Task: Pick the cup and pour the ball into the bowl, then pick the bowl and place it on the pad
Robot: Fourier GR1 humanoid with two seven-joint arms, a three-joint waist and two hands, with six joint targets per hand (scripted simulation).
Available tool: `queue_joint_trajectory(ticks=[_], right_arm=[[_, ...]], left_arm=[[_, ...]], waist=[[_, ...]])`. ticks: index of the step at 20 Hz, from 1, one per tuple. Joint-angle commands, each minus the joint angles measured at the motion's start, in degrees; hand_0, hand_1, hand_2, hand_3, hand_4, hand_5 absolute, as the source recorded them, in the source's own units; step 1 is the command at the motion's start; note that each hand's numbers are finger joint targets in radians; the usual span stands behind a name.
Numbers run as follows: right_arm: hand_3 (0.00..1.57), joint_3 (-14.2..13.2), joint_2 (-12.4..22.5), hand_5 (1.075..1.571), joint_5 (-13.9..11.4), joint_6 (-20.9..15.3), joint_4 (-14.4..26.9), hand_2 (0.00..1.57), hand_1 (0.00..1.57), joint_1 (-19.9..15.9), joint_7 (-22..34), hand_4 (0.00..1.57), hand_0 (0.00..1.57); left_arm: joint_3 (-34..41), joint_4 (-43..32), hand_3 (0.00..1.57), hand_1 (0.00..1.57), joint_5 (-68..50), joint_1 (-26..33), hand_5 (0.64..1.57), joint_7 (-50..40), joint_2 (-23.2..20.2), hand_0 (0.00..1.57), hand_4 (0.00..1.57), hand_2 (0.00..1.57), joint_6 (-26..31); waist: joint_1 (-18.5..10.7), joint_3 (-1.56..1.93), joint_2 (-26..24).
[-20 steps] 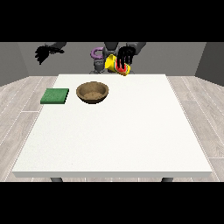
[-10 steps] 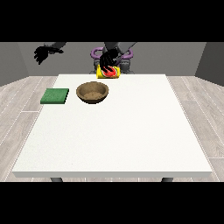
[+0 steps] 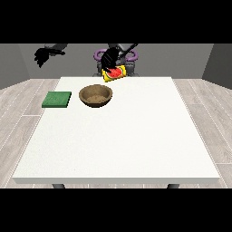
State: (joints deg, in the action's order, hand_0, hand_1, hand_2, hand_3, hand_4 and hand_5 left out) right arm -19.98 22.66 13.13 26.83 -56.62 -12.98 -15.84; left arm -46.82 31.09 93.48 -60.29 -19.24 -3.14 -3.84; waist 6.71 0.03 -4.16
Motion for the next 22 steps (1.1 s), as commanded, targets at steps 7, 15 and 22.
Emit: queue_joint_trajectory(ticks=[7,15,22], right_arm=[[0.0,-1.3,-1.8,1.568,0.8,-3.7,-0.6,0.0,0.0,2.5,2.1,0.0,0.0],[0.0,1.0,-6.9,1.568,0.2,-7.8,-3.2,0.0,0.0,-2.4,2.2,0.33,0.0],[0.0,3.3,-15.2,1.571,-3.3,-19.4,-5.2,0.0,0.0,-5.4,2.1,0.21,0.0]], left_arm=[[27.0,10.5,1.57,1.3,-24.7,7.8,1.156,-3.5,-1.2,1.3,1.57,1.57,-15.4],[39.5,23.8,0.0,0.0,-58.2,21.9,1.541,6.7,3.1,0.0,0.0,0.0,-26.4],[39.5,34.1,0.0,0.0,-82.5,31.5,1.565,27.5,3.1,0.0,0.0,0.0,-17.6]], waist=[[-6.4,-0.74,-0.7],[-6.3,-1.48,8.9],[-11.7,-0.43,12.8]])
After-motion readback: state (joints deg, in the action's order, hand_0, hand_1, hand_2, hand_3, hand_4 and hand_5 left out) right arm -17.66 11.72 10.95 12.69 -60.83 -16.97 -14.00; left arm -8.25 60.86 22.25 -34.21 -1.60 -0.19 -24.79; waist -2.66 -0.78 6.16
